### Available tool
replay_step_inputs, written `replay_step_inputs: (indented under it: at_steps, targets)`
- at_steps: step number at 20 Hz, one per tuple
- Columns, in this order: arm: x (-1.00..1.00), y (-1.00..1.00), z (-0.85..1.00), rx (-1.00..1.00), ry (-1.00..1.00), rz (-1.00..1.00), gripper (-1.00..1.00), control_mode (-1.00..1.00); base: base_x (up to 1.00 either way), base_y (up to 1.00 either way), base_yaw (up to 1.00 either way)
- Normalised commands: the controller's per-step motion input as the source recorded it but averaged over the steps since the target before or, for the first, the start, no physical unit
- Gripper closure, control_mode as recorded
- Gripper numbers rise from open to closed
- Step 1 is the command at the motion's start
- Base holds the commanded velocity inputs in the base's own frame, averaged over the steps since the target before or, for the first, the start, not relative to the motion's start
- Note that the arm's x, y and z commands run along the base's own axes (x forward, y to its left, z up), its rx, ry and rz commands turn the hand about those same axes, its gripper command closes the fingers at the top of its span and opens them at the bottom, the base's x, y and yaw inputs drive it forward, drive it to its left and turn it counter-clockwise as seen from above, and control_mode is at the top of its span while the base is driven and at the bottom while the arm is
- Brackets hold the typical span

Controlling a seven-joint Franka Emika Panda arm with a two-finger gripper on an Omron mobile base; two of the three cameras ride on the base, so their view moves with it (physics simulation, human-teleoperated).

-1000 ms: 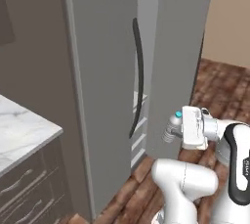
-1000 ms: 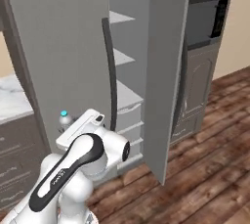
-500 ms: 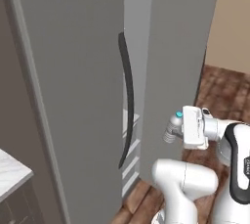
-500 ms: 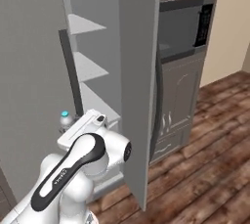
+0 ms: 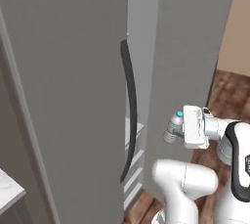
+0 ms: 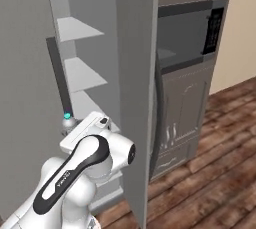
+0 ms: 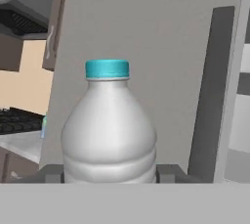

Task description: Take the bottled waters from the counter and place them in the freezer to freeze. Close the freezer door after placing the bottles.

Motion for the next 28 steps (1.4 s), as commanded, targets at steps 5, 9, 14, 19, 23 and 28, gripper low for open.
replay_step_inputs:
  at_steps: [5,9,14,19,23,28]
  targets:
    - [0.0,0.0,0.0,0.0,0.0,0.0,1.0,1.0,0.37,-0.33,0.18]
    - [0.0,0.0,0.0,0.0,0.0,0.0,1.0,1.0,0.17,-0.12,0.24]
    - [0.0,0.0,0.0,0.0,0.0,0.0,1.0,1.0,0.03,-0.03,0.25]
    - [0.0,0.0,0.0,0.0,0.0,0.0,1.0,1.0,0.01,-0.33,0.23]
    - [0.0,0.0,0.0,0.0,0.0,0.0,1.0,1.0,0.01,-0.19,0.15]
    - [0.0,0.0,0.0,0.0,0.0,0.0,1.0,1.0,0.0,0.0,0.23]
